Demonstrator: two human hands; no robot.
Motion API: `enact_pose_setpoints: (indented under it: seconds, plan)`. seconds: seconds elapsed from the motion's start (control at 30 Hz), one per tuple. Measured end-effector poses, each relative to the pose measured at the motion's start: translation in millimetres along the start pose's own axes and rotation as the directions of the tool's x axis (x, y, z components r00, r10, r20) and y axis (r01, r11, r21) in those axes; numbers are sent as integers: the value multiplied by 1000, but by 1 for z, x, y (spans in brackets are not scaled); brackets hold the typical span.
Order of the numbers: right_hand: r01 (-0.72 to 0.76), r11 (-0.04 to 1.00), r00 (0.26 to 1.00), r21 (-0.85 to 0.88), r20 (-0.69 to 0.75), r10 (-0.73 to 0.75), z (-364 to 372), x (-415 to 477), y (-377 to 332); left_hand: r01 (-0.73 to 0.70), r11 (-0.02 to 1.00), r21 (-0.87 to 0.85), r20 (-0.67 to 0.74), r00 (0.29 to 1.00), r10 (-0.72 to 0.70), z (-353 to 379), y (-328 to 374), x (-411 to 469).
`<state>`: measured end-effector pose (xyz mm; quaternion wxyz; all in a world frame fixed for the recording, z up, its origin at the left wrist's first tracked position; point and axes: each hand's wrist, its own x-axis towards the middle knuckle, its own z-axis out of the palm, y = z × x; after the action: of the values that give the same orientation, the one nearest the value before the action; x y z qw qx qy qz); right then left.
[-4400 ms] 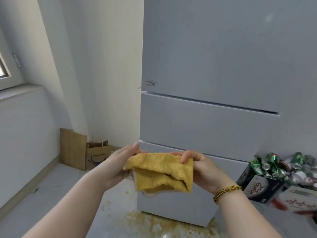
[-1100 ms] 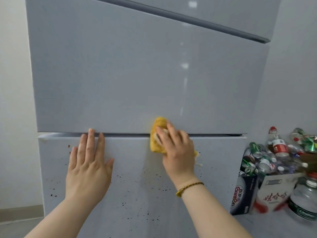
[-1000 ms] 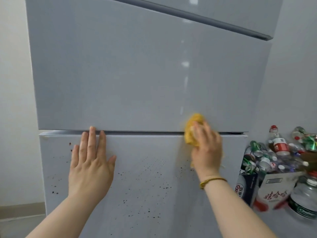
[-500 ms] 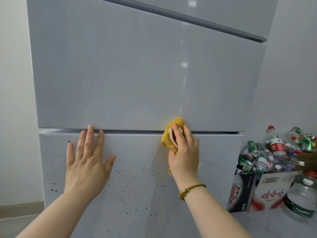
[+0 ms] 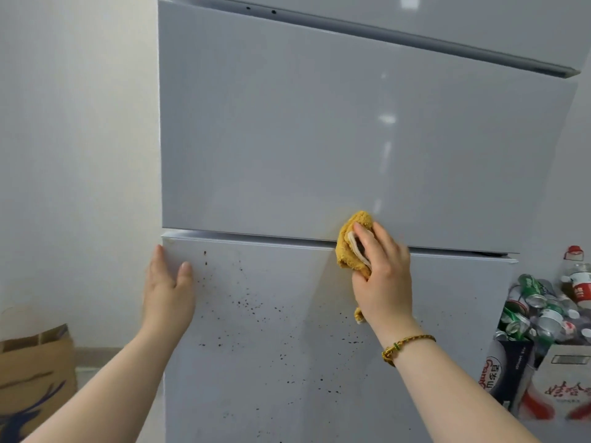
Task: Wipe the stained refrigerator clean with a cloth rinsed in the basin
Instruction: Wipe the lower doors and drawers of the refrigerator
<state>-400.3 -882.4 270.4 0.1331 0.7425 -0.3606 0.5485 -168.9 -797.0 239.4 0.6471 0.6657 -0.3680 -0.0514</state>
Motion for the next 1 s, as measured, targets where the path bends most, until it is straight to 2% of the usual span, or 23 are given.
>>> enact_pose_setpoints:
  seconds: [0.1,0.2,0.27,0.43,0.57,0.67,0.77,0.83,0.93,1.0]
  plan:
    - [60,998,998,33,-36,-59,20,9,-22,121,980,-161,80,991,-109,-19,6,5]
    - [87,996,989,4,-117,-86,37,10,-34,173,960,-219,129,981,-148,-36,6,13]
    - [129,991,980,-42,-146,-134,46,8,-36,169,959,-227,149,979,-137,-42,1,16]
    - [62,994,987,-95,-141,-75,67,-7,-63,118,971,-208,153,984,-86,-50,-8,20]
    - [226,963,959,-145,-142,-246,97,-19,-100,104,968,-228,202,978,-58,-55,-21,30]
    - [403,905,900,-137,-121,-419,125,-27,-129,75,967,-243,209,978,-23,-56,-28,37]
    - [477,868,865,-135,-103,-491,141,-35,-144,76,956,-282,230,973,-10,-59,-33,42]
    - [616,775,781,-140,-23,-624,146,-43,-137,86,947,-310,243,970,-8,-60,-33,44]
    - [859,497,511,-125,143,-848,147,-52,-109,104,935,-338,267,964,-10,-60,-31,47]
    - [903,415,430,-114,189,-883,140,-49,-97,123,937,-327,322,947,-12,-61,-32,48]
